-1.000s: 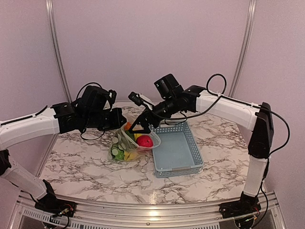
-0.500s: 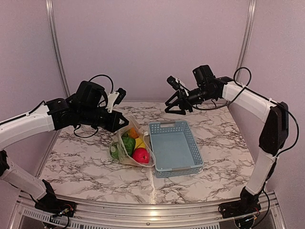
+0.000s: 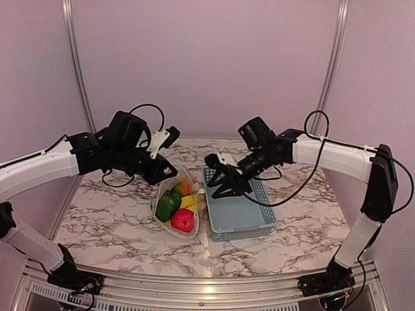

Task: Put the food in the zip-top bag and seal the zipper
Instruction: Pass from the left arm to the right

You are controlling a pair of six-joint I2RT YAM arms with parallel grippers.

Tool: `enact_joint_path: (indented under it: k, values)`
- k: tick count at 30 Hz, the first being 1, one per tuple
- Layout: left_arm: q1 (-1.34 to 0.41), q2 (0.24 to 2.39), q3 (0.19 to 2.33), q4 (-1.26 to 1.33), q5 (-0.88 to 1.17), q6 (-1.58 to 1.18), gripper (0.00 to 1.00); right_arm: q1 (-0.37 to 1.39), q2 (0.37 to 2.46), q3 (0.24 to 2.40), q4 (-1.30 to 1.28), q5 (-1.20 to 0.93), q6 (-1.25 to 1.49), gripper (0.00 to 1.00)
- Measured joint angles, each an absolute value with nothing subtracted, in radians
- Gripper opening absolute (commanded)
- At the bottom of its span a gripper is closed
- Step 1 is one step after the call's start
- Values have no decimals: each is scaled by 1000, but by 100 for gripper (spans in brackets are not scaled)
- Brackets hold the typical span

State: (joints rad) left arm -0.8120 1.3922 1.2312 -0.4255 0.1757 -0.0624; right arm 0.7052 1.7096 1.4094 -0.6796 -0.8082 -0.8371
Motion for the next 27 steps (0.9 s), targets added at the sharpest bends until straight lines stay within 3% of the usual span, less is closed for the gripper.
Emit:
enact_joint_path:
  k: [10, 15, 19, 23, 27]
  values:
    - [-798, 1396, 1227, -399, 184, -59, 0, 723, 1705, 1413, -578, -771, -853, 57]
    - [-787, 1414, 1227, -388, 186, -59, 0, 742, 1717, 1423, -569, -771, -876, 58]
    - [-783, 1429, 1227, -385, 194, -58, 0, 769, 1730, 1423, -542, -763, -874, 48]
    - [-773, 1434, 1227, -384, 202, -58, 0, 781, 1751, 1423, -500, -755, -855, 25]
    - [-764, 1434, 1227, -384, 202, -56, 0, 781, 1762, 1423, -474, -754, -830, 11]
